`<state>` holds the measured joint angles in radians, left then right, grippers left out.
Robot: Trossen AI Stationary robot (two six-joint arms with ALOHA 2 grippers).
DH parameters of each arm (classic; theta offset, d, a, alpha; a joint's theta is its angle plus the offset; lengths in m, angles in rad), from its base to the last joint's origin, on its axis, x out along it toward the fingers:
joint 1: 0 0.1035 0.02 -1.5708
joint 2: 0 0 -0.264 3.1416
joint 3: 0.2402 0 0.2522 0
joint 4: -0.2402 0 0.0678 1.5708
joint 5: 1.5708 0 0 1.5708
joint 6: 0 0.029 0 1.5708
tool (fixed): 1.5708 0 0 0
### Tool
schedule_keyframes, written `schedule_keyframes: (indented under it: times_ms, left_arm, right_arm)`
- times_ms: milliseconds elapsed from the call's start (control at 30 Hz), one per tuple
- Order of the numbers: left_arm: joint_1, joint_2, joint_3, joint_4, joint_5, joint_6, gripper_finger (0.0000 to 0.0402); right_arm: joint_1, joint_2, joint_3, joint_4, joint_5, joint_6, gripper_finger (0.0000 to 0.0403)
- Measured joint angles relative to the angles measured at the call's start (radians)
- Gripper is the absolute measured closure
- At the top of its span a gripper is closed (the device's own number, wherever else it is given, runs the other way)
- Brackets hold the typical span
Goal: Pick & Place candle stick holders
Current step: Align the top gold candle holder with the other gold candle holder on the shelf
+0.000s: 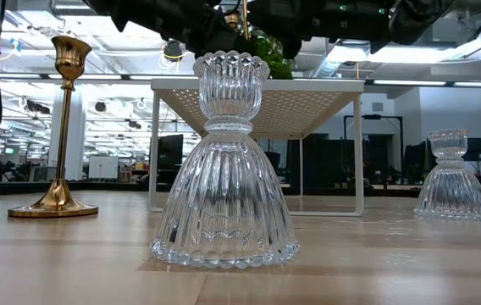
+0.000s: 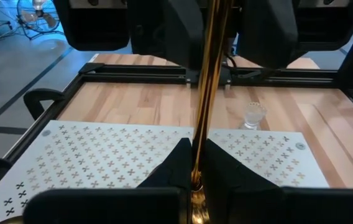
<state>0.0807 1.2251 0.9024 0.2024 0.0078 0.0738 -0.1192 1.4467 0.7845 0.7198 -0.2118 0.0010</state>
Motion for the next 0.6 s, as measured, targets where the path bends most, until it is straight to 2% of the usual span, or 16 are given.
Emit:
schedule_keyframes:
  times_ms: [100, 400, 600]
  left_arm:
    - [0.000, 0.000, 0.000, 0.000, 0.000, -0.002, 0.0387]
    - [-0.001, 0.000, -0.001, -0.004, 0.000, -0.003, 0.0387]
    - [-0.002, 0.001, -0.001, -0.015, 0.000, -0.003, 0.0387]
  right_arm:
    - [0.000, 0.009, 0.000, 0.021, 0.000, 0.000, 0.0294]
    - [0.000, 0.142, 0.093, 0.013, 0.000, 0.000, 0.0294]
    - [-0.015, 0.114, 0.099, 0.013, 0.000, -0.008, 0.0294]
